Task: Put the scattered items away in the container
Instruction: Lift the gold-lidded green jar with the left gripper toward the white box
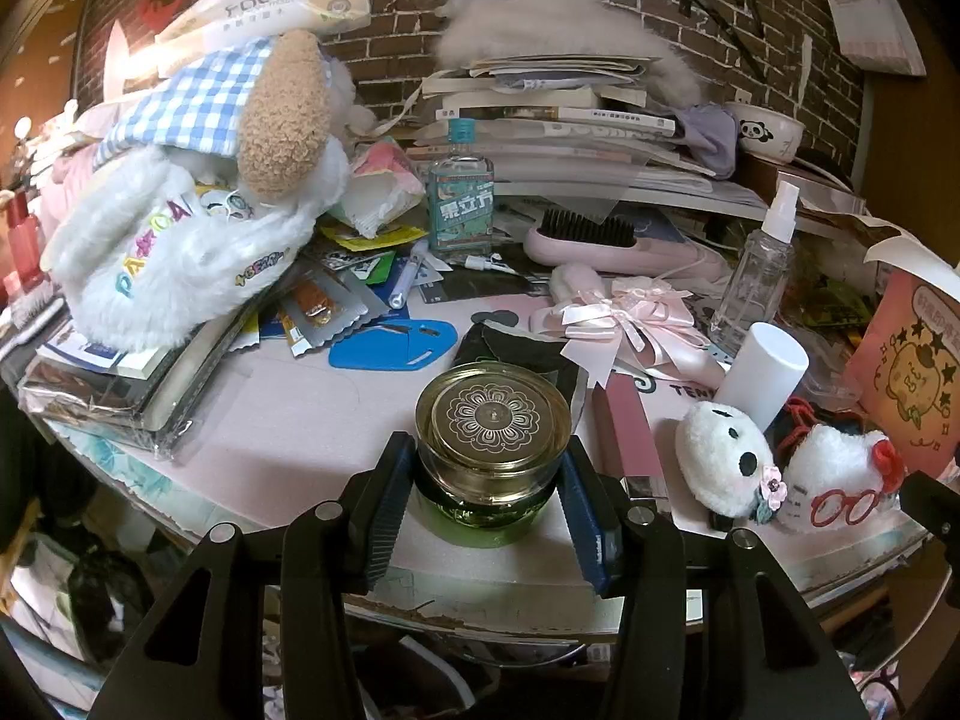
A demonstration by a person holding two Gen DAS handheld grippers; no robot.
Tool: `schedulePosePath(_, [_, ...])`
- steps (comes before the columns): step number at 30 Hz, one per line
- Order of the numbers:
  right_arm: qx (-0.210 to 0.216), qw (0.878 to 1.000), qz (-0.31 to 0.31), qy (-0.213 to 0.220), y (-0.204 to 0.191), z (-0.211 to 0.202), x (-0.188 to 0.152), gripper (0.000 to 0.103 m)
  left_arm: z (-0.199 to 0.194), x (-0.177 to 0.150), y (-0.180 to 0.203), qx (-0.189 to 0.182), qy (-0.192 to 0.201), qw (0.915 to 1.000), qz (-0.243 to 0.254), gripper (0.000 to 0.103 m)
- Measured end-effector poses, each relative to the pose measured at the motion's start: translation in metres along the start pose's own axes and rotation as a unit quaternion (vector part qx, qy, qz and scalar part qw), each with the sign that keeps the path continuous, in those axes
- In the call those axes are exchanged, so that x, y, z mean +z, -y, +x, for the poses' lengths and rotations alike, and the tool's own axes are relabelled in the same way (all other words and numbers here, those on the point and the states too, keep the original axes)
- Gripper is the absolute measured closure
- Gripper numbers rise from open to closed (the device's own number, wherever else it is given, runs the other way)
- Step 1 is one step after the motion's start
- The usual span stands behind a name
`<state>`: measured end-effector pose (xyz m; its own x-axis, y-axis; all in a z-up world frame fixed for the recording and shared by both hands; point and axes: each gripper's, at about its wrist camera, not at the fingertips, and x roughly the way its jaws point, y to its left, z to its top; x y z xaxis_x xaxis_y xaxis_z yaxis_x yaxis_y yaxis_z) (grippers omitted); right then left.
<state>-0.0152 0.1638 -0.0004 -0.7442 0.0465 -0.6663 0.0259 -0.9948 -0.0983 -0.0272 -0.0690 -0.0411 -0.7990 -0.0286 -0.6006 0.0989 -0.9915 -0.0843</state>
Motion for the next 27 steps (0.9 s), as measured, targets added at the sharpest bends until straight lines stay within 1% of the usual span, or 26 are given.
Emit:
schedulePosePath(8, [0.000, 1.000, 0.000, 0.000, 0.000, 0.000, 0.000, 0.000, 0.000, 0.000, -0.001, 0.001, 0.002, 1.0000, -0.005, 0.060])
schedulePosePath(12, [-0.001, 1.000, 0.000, 0.000, 0.000, 0.000, 0.000, 0.000, -0.005, 0.002, -0.001, 0.010, 0.013, 0.9999, -0.001, 0.060])
schedulePosePath(18, [0.001, 1.000, 0.001, -0.001, 0.000, 0.000, -0.001, 0.000, -0.010, 0.008, 0.002, 0.009, 0.026, 0.9996, 0.010, 0.060])
schedulePosePath(23, [0.000, 1.000, 0.001, -0.001, 0.000, 0.000, -0.001, 0.000, -0.018, 0.021, 0.012, 0.003, 0.037, 0.9989, 0.030, 0.060])
schedulePosePath(27, [0.000, 1.000, 0.000, -0.005, 0.004, 0.001, -0.002, 0.000, -0.027, 0.033, 0.026, -0.017, 0.045, 0.9976, 0.050, 0.060])
